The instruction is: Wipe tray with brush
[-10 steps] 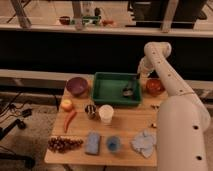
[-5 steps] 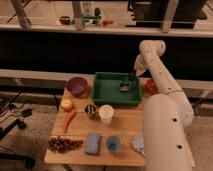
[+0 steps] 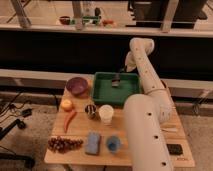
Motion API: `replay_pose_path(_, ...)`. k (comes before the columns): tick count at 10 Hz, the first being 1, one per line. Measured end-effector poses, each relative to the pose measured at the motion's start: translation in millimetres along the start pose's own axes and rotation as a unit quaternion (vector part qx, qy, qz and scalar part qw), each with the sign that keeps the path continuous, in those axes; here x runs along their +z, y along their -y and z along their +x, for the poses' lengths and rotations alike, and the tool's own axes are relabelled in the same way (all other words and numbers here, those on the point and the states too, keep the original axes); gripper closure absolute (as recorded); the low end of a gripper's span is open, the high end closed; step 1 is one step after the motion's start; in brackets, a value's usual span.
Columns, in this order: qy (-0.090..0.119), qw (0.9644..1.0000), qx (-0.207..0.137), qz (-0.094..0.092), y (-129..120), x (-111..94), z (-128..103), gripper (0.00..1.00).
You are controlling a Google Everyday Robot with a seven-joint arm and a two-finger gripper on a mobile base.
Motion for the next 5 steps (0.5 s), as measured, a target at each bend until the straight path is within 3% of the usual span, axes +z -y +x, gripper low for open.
replay_pose_path(5,0.053,0.9984,-0.019,0.004,-5.5,-14.6,-43.8,0.91)
